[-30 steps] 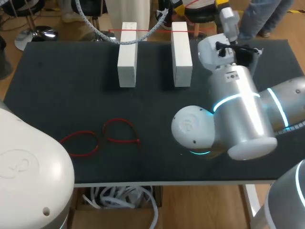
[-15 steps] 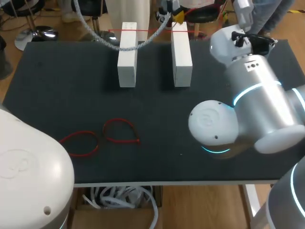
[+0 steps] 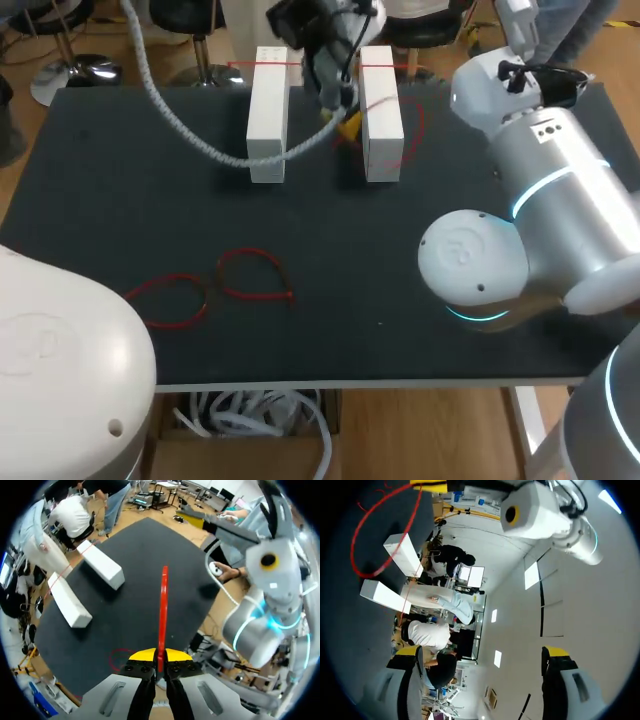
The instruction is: Grab the tape and strap the tape.
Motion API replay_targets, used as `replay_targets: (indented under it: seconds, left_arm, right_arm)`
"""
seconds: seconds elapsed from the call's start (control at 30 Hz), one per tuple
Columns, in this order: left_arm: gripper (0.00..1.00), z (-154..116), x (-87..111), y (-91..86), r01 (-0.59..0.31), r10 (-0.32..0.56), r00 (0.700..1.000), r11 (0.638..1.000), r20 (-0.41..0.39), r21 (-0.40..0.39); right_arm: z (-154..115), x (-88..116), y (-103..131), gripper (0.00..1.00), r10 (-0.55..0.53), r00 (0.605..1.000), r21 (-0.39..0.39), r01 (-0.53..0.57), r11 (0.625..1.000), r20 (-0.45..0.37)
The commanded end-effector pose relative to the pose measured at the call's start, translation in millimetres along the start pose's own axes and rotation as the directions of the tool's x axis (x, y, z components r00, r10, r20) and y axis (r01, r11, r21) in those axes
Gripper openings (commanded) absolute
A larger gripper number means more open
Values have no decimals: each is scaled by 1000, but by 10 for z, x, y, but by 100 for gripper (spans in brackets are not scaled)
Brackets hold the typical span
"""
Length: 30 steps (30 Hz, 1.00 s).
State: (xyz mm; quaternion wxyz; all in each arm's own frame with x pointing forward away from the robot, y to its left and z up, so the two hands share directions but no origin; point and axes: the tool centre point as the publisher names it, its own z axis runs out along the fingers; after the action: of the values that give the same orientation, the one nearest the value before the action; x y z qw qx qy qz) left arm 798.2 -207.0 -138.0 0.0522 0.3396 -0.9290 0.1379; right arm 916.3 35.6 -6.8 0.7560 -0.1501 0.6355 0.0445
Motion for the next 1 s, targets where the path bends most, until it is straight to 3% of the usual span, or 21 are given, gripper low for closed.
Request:
replay_targets:
  seconds: [0.03, 0.23, 0.7, 0.8, 0.87, 0.97, 1.0]
  left_arm:
    - [0, -88, 43, 514, 28, -30, 999, 999, 30, 40]
    - [0, -173, -87, 910, 57, -58, 998, 998, 33, 22]
    - [0, -278, -642, 1493, 149, -149, 989, 989, 16, 22]
    - [0, -267, -782, 1648, 133, -133, 990, 991, -34, -4]
    - [0, -317, -871, 1725, 117, -117, 993, 993, -14, -12]
    - [100, -347, -906, 1745, 115, -115, 993, 993, -11, -23]
    - [100, -347, -906, 1745, 115, -115, 993, 993, -11, -23]
  right_arm:
    - [-3, -25, -46, 100, -2, 1000, -27, 2, 1000, -6]
    - [-3, -25, -46, 100, -2, 1000, -27, 2, 1000, -6]
    - [-3, -25, -46, 100, -2, 1000, -27, 2, 1000, -6]
    - [-3, -25, -46, 100, -2, 1000, -27, 2, 1000, -6]
    - [-3, -25, -46, 100, -2, 1000, -27, 2, 1000, -6]
    - [-3, -25, -46, 100, -2, 1000, -27, 2, 1000, -6]
    - [-3, -25, -46, 100, -2, 1000, -27, 2, 1000, -6]
